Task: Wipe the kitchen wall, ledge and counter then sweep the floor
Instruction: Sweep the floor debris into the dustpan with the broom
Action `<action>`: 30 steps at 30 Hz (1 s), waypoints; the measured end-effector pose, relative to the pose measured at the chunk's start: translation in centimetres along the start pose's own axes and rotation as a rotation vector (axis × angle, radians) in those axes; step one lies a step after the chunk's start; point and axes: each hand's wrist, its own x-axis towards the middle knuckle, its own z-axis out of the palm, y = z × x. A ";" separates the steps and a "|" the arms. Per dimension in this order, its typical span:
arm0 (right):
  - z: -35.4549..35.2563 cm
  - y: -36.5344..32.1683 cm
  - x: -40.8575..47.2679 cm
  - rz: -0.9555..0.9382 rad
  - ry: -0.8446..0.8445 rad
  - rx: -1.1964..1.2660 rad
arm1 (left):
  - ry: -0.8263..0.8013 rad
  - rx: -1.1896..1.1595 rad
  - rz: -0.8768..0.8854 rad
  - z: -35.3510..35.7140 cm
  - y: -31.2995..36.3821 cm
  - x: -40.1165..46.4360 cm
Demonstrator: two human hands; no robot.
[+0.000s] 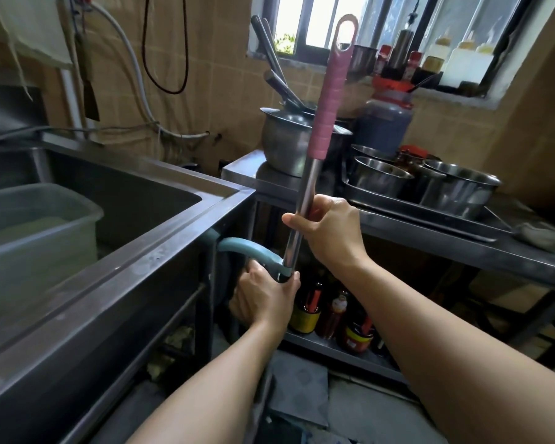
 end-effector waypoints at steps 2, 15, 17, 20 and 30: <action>0.0 0.0 -0.1 0.009 0.006 -0.001 | -0.034 0.016 0.006 0.0 0.1 0.0; -4.3 -1.4 -2.4 0.278 -0.466 -0.161 | -0.488 0.252 -0.073 -6.6 0.6 -0.5; -5.3 -1.5 -3.4 0.342 -0.531 -0.205 | -0.531 0.279 -0.090 -8.2 1.1 -0.9; -6.9 -2.5 -5.1 0.403 -0.634 -0.268 | -0.588 0.318 -0.106 -10.7 2.3 -1.9; -10.5 -7.0 -11.4 0.540 -0.779 -0.325 | -0.794 0.366 -0.158 -18.7 4.5 -5.4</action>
